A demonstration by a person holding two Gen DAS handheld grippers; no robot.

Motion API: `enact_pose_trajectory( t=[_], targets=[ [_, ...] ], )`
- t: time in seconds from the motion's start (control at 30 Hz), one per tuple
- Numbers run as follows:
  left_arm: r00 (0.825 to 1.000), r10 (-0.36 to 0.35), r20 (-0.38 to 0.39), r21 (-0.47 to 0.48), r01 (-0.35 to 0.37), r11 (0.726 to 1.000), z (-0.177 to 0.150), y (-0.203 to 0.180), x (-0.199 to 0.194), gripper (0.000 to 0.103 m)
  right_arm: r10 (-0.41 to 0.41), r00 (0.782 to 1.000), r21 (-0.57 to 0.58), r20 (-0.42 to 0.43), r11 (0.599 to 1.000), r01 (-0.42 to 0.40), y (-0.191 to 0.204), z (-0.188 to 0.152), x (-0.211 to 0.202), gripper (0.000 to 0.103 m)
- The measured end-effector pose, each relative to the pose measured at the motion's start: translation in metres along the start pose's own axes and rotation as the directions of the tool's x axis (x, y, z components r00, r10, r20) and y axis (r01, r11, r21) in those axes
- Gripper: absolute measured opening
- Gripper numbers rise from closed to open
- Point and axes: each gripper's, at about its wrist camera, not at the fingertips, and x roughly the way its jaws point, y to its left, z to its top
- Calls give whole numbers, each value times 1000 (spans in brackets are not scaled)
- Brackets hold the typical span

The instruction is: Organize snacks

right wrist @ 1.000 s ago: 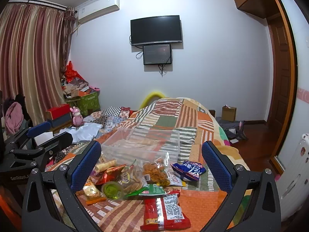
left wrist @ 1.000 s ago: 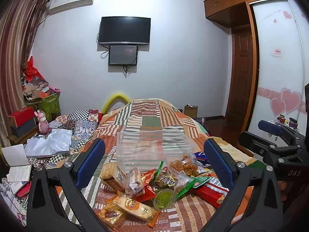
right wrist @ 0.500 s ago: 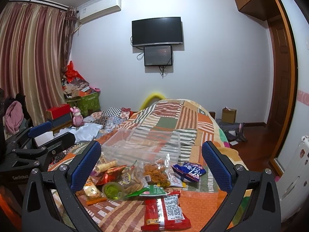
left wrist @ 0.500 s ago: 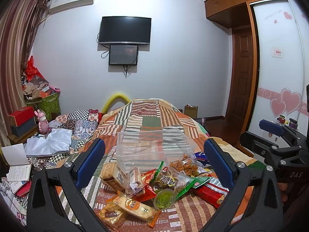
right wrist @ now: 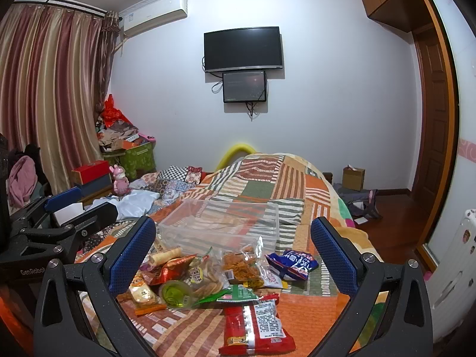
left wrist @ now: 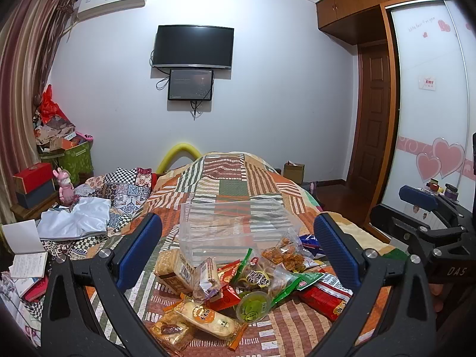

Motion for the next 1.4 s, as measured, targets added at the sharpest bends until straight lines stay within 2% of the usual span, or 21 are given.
enact_pose_trajectory(
  t=[1.1,1.4],
  targets=[
    [1000,-23,-18,-27,22,999,-3,3,6,103,7,1000,8,-6,1000,-7,0,-1,2,103],
    [997,-28,-73,-39,25,999,-13,13,24,103,11,996,29,-88,1000,-9,-14,-15,27,103]
  ],
)
